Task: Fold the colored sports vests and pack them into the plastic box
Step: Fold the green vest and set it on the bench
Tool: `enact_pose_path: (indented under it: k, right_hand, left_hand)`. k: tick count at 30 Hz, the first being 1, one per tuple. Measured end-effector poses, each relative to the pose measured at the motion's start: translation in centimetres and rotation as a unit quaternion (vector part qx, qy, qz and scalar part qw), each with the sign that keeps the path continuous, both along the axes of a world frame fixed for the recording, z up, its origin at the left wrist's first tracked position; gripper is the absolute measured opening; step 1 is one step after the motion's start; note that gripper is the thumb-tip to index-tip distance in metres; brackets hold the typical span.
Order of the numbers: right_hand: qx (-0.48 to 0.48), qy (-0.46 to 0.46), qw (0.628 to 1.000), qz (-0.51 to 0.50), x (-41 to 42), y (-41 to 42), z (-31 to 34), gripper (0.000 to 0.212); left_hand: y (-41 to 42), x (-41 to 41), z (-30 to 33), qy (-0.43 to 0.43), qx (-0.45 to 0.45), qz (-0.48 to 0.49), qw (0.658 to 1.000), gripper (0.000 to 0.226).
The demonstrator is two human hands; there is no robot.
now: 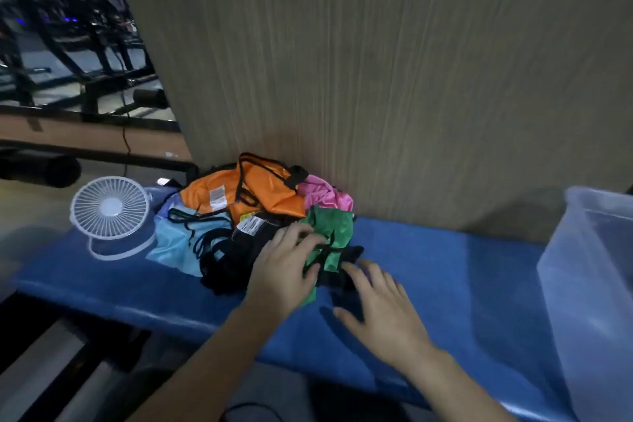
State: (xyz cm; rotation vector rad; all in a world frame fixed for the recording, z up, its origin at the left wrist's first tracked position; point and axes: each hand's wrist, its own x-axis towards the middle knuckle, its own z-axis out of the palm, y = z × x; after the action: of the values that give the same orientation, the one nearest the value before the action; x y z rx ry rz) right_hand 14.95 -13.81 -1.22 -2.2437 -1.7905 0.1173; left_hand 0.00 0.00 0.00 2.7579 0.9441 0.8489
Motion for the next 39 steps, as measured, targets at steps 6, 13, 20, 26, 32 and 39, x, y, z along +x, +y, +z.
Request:
enact_pose_path:
  k: [6, 13, 20, 26, 32, 39]
  right_hand:
    - [0.046, -0.077, 0.996, 0.002, 1.6, 4.0, -1.6, 0.077]
    - [0.064, -0.028, 0.997, -0.019, 1.1, 5.8, -2.1, 0.09]
    - [0.091, -0.008, 0.996, -0.023, -0.3, 5.3, -1.8, 0.091]
    - [0.18, 0.009, 0.981, -0.065, -2.2, 1.9, -0.4, 0.072]
    - [0.221, 0.234, 0.944, -0.069, -3.0, -2.2, 0.7, 0.045]
    - [0.246, 0.473, 0.846, -0.029, -3.2, -4.8, 1.2, 0.046]
  left_hand:
    - [2.3, 2.1, -1.2, 0.057, -0.016, 0.063, 0.996, 0.063]
    - [3.2, 2.1, -1.1, 0.028, -0.054, 0.065, 0.996, 0.031]
    - [1.0, 0.4, 0.2, -0.071, -0.111, 0.047, 0.99, 0.015]
    - [-0.8, -1.0, 1.0, -0.11, -0.153, -0.005, 0.982, 0.02]
    - [-3.0, -0.7, 0.7, -0.208, -0.336, -0.07, 0.916, 0.01]
    - [-6.5, -0.1, 1.0, -0.27, -0.445, -0.1, 0.848, 0.014]
